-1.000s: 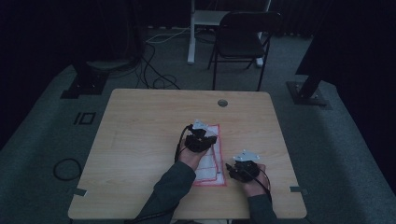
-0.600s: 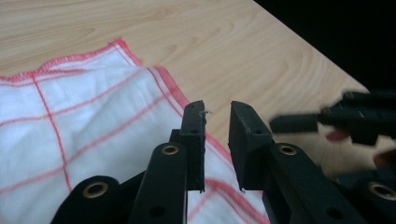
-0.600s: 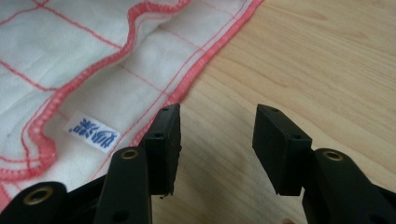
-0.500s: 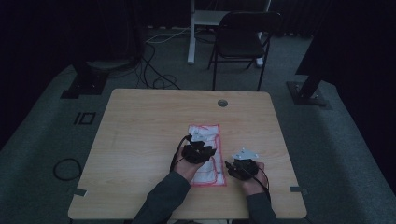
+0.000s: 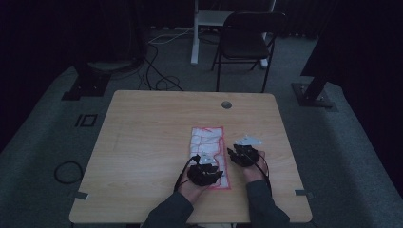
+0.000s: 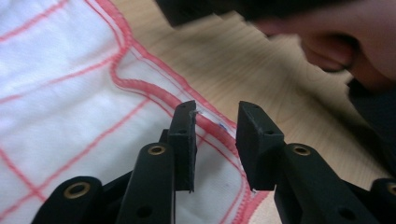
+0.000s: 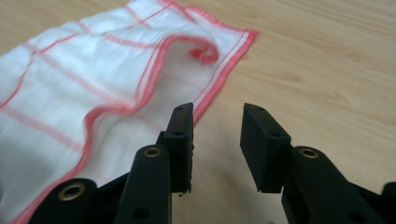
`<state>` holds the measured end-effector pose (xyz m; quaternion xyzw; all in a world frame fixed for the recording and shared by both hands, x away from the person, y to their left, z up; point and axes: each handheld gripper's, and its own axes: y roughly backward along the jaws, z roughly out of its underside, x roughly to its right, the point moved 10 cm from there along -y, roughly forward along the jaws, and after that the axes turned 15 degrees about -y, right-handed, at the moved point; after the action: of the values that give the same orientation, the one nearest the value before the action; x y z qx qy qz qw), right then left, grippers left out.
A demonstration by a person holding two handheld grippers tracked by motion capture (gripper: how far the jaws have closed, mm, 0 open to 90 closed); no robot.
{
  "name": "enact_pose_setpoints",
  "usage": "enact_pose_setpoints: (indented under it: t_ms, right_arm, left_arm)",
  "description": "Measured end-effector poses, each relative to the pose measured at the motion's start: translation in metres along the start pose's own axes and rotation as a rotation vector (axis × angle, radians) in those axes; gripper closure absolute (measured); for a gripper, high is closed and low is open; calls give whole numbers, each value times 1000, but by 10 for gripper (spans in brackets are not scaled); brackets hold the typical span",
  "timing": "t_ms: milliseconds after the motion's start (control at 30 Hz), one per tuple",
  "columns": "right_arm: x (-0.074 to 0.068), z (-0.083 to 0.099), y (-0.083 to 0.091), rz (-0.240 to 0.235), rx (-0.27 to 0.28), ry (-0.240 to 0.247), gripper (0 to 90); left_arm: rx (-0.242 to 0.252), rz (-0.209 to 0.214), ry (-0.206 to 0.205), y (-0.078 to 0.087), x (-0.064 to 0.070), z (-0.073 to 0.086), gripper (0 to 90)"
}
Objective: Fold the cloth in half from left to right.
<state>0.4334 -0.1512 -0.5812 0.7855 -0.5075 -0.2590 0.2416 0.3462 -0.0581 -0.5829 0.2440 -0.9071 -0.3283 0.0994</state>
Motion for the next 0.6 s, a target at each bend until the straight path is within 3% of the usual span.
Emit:
enact_pose_setpoints:
  t_ms: [233, 500, 600]
  right_arm:
    - [2, -16, -29, -26, -29, -19, 648]
    - [-3, -26, -60, -73, -83, -21, 651]
    - [-3, -29, -68, -62, -105, 9, 761]
  left_arm:
    - [-37, -5, -7, -6, 3, 9, 658]
    - [-62, -26, 19, -6, -3, 17, 688]
    - [-82, -25, 24, -8, -3, 22, 764]
